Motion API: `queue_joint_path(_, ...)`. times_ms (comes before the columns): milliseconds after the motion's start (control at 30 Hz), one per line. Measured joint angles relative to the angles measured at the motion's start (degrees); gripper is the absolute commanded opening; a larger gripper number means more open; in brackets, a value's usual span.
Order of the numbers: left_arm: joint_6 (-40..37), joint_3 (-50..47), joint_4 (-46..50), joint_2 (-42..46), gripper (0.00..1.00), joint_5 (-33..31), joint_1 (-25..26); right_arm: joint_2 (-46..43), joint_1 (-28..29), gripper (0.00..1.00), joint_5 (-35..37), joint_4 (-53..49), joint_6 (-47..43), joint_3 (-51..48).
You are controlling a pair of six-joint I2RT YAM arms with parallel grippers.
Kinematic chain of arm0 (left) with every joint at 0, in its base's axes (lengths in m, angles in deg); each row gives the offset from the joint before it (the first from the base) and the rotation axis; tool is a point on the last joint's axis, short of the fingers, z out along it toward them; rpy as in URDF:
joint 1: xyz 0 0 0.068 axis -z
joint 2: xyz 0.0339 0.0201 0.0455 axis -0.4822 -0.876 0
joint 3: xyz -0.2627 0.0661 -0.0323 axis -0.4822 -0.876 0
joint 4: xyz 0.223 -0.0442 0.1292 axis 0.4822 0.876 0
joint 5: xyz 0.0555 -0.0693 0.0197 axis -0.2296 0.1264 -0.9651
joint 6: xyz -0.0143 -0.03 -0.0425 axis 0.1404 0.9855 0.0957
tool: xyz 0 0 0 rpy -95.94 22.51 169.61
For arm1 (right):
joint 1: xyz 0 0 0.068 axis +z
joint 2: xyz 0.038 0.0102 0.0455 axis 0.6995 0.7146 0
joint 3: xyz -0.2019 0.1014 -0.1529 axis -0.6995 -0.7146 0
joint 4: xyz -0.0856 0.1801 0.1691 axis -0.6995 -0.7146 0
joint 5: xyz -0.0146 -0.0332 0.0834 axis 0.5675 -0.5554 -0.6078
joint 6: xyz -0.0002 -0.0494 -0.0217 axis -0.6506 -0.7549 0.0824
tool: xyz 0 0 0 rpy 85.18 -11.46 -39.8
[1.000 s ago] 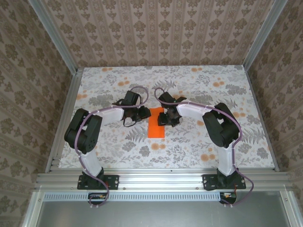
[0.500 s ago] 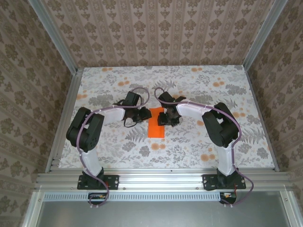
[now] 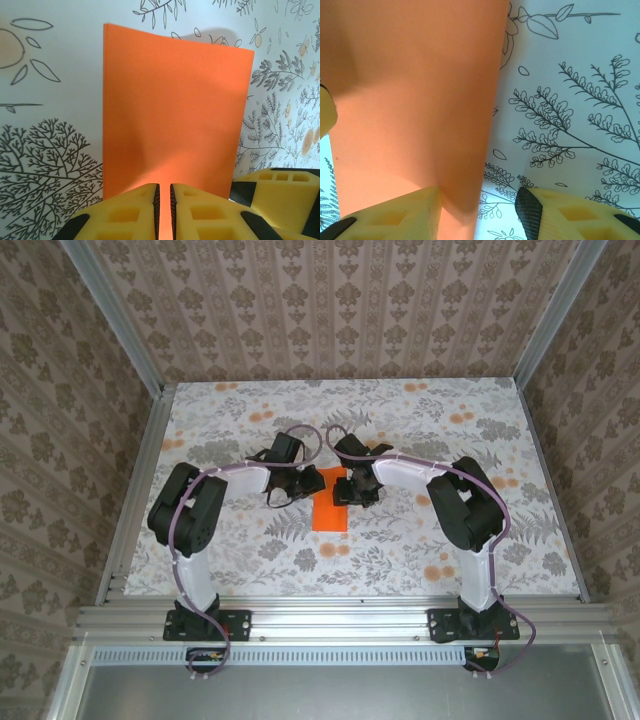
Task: Fold a paper plane with a square sheet of paper (pick it up from the middle)
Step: Hold the square sheet of paper at the center of the table.
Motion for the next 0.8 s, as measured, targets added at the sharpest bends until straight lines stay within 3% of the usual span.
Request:
queue_joint_path(400, -0.3, 1.2, 3.0, -1.7, 0.13, -1.0, 0.0, -0.1, 0.0, 0.5, 0.0, 0.0, 0.0, 0.0)
queue_joint_path(567, -0.7, 1.3, 3.7, -1.7, 0.11, -1.7, 0.0, -0.9, 0.0, 0.58, -0.7, 0.4, 0.5, -0.1)
queue_joint_path(700, -1.1, 1.4, 3.8, -1.8, 0.11, -1.9, 0.0, -3.8, -0.3, 0.61, -0.4, 2.1, 1.6, -1.6)
queue_joint_path(800, -1.1, 1.4, 3.8, -1.8, 0.11, -1.9, 0.0, -8.0, -0.5, 0.58, -0.7, 3.7, 2.0, -2.5)
